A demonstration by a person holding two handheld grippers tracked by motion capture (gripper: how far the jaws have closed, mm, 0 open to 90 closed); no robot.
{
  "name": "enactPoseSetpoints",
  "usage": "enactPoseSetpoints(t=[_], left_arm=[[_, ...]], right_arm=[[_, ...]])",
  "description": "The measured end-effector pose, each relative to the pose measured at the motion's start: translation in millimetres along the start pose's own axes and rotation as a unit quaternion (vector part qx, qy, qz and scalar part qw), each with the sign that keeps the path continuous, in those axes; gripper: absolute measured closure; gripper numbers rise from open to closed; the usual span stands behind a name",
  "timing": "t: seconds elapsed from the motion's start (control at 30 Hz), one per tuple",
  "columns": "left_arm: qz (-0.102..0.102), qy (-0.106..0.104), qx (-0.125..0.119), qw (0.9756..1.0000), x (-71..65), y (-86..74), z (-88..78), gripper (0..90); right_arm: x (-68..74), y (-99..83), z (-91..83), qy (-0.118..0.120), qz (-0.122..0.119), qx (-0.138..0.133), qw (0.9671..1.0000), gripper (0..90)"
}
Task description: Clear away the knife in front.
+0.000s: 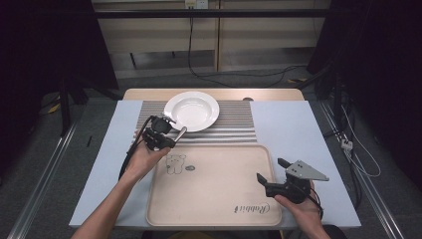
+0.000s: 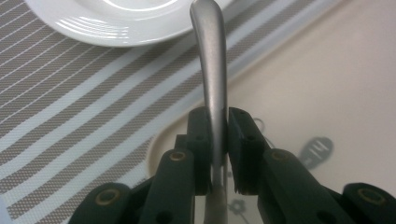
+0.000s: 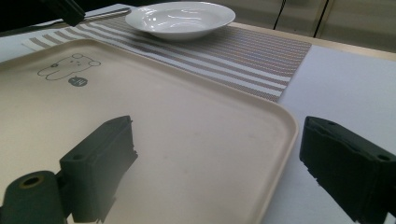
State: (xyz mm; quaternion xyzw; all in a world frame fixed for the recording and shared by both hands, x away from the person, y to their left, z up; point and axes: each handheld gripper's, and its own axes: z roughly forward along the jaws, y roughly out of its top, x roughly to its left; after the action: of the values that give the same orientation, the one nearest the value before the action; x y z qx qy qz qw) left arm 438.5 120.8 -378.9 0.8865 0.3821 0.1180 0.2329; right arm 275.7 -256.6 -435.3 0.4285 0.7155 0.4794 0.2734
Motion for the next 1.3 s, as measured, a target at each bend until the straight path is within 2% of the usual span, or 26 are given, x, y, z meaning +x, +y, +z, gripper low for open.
enactPoseSetpoints(t=[0.17,0.37,0.5,0.6,0.83,0.9,1.0,1.13,1.2,1.3], left_arm=[[0.013,-0.008,-0.002,0.9999,-15.2,-4.4,-3.7,80.0],[0.012,-0.001,0.005,0.9999,-23.5,-11.7,-1.2,80.0],[0.017,-0.008,0.010,0.9998,-28.4,-16.5,0.1,80.0],[0.010,-0.013,0.011,0.9998,-31.6,-19.2,4.5,79.9],[0.011,-0.019,0.016,0.9996,-41.8,-22.9,8.0,79.9],[0.007,-0.023,0.018,0.9995,-45.5,-24.6,11.3,79.9],[0.012,-0.023,0.025,0.9994,-50.0,-26.1,17.4,79.9],[0.010,-0.028,0.031,0.9991,-50.6,-25.9,21.8,79.9],[0.002,-0.029,0.029,0.9991,-51.3,-26.3,23.6,79.9],[0.003,-0.031,0.036,0.9988,-53.7,-26.3,27.1,79.9]], right_arm=[[0.1,0.0,0.5,-0.001,-0.001,0.000,1.0000,10.4],[0.3,0.1,-0.1,-0.001,-0.001,0.000,1.0000,10.4],[0.5,0.1,0.3,-0.002,-0.002,0.001,1.0000,10.4],[0.6,0.0,0.5,-0.001,-0.002,0.001,1.0000,10.5],[0.8,0.0,1.7,-0.004,-0.003,0.002,1.0000,10.7],[1.2,-0.1,1.5,-0.005,-0.004,0.002,1.0000,10.7],[1.4,0.0,1.0,-0.006,-0.005,0.002,1.0000,10.7],[1.4,0.0,1.2,-0.007,-0.005,0.002,1.0000,10.7],[1.3,-0.1,1.5,-0.006,-0.005,0.003,1.0000,10.7],[0.8,-0.2,1.8,-0.007,-0.004,0.003,1.0000,10.7]])
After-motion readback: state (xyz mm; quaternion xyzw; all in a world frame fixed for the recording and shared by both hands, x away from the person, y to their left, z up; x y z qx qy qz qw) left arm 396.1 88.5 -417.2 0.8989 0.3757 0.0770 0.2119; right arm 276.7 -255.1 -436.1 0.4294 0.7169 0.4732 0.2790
